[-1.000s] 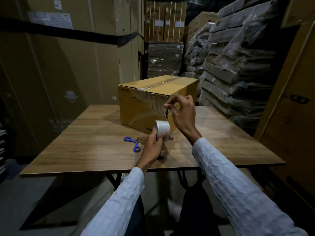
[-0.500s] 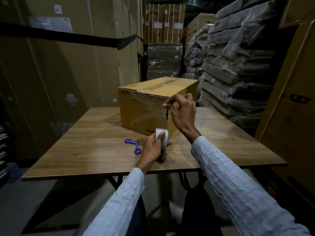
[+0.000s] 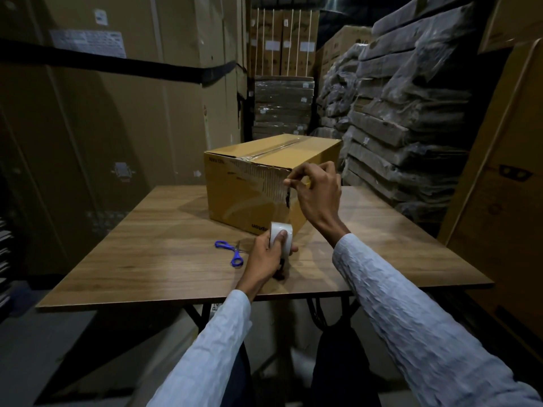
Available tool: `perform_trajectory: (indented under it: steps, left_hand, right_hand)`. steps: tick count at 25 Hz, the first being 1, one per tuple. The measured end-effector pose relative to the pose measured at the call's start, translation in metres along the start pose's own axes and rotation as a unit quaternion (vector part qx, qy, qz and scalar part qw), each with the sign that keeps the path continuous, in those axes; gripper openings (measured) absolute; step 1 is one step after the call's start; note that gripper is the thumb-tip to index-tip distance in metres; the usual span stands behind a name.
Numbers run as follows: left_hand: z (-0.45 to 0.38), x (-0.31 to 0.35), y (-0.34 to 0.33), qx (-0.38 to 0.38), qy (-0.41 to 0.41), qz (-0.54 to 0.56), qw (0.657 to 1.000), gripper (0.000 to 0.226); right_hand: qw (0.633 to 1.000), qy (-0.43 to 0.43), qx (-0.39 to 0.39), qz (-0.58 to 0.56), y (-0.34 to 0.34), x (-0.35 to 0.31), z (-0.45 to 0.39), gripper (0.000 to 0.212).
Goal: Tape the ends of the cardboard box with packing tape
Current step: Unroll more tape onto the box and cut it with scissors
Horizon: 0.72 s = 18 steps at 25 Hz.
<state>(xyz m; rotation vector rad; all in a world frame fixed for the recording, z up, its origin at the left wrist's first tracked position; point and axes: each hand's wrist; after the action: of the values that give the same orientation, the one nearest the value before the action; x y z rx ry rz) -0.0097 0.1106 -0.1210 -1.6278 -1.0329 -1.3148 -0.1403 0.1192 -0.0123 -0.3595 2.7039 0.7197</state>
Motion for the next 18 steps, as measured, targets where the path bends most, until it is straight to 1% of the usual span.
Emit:
perform_trajectory:
  steps: [3, 6, 9, 12, 14, 16, 18]
  left_hand:
    - [-0.001, 0.002, 0.001, 0.004, 0.007, 0.012, 1.000, 0.026]
    - [-0.002, 0.001, 0.002, 0.003, 0.020, 0.026, 0.999, 0.025]
    - [-0.001, 0.001, 0.004, -0.007, 0.018, 0.030, 0.999, 0.026]
    - [0.000, 0.002, 0.006, -0.004, 0.022, 0.041, 0.999, 0.018]
    - [-0.001, 0.001, 0.007, -0.009, 0.029, 0.053, 0.998, 0.014]
    - [-0.002, 0.001, 0.007, -0.014, 0.036, 0.062, 0.997, 0.016]
    - [-0.004, 0.000, 0.008, -0.010, 0.040, 0.075, 0.996, 0.023]
  right_hand:
    - [1.000, 0.006, 0.022, 0.011, 0.003, -0.004, -0.001, 0.012]
    - [1.000, 0.008, 0.018, 0.024, 0.002, -0.003, -0.005, 0.012]
    - [1.000, 0.007, -0.005, 0.009, 0.001, -0.001, -0.007, 0.012]
    - [0.999, -0.006, -0.038, -0.021, 0.004, -0.002, -0.010, 0.013]
    - [0.999, -0.007, -0.046, -0.017, 0.006, -0.003, -0.011, 0.014]
    - [0.998, -0.017, -0.061, -0.015, 0.006, -0.002, -0.013, 0.014]
    - [0.996, -0.036, -0.080, -0.032, 0.005, 0.000, -0.018, 0.013]
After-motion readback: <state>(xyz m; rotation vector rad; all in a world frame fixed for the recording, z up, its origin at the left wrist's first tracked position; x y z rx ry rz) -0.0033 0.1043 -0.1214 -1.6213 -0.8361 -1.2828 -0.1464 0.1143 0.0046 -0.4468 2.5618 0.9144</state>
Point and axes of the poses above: each hand's wrist, its own z-axis away from the middle knuckle, its own y-axis out of the back of the hand, x = y × z, and after that the axes turned 6 degrees about z, right-handed
